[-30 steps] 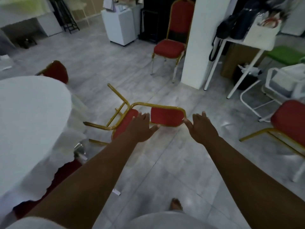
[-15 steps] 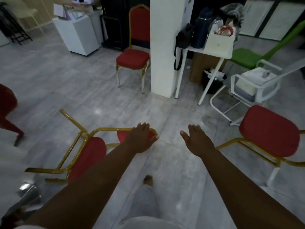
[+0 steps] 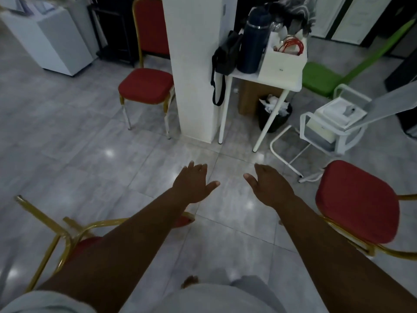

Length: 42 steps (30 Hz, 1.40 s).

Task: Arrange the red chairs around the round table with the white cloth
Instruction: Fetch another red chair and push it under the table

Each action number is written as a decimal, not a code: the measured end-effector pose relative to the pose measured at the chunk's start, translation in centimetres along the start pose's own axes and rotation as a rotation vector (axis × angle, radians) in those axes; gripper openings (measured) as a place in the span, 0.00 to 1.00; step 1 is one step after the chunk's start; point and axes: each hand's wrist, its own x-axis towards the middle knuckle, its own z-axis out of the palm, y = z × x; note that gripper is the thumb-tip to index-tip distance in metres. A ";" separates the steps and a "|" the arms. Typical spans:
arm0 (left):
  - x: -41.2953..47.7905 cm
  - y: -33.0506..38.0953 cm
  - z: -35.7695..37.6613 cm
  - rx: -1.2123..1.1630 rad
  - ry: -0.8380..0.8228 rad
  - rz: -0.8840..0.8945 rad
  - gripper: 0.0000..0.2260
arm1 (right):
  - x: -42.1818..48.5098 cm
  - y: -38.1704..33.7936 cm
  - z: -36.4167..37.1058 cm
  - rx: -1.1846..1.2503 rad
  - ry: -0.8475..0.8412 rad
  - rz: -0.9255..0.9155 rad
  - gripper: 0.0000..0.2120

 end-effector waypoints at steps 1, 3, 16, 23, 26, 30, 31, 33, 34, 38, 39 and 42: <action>2.0 0.2 -0.4 -0.003 -0.004 -0.001 0.38 | 1.9 0.6 -0.4 0.011 0.003 -0.006 0.32; 6.1 0.6 -1.4 -0.014 -0.008 -0.022 0.39 | 6.0 1.9 -0.9 0.016 0.001 -0.024 0.31; 23.5 -1.9 -7.8 -0.153 0.073 -0.408 0.39 | 32.7 3.8 -6.4 -0.024 -0.135 -0.323 0.32; 29.7 -10.9 -8.7 -0.221 0.107 -0.554 0.40 | 45.5 -4.2 -5.5 -0.054 -0.205 -0.514 0.32; 32.3 -16.1 -9.9 -0.285 0.081 -0.629 0.40 | 50.7 -8.6 -5.2 -0.096 -0.263 -0.552 0.32; 34.4 -22.3 -12.5 -0.313 0.049 -0.690 0.40 | 56.6 -14.9 -5.5 -0.156 -0.313 -0.624 0.33; 34.9 -23.9 -13.5 -0.303 0.047 -0.701 0.40 | 58.1 -16.7 -5.7 -0.163 -0.306 -0.650 0.32; 35.8 -27.3 -15.4 -0.309 0.085 -0.725 0.40 | 61.3 -20.2 -5.8 -0.151 -0.285 -0.707 0.31; 36.1 -28.7 -16.1 -0.324 0.108 -0.743 0.40 | 62.8 -21.9 -5.7 -0.143 -0.281 -0.729 0.30; 36.2 -33.6 -18.0 -0.370 0.181 -0.841 0.39 | 67.6 -28.2 -4.6 -0.117 -0.311 -0.814 0.30; 36.0 -34.9 -18.0 -0.387 0.190 -0.877 0.40 | 68.6 -29.8 -4.2 -0.141 -0.329 -0.849 0.30; 35.4 -38.4 -17.7 -0.430 0.233 -1.012 0.40 | 71.6 -35.3 -2.7 -0.230 -0.363 -0.980 0.30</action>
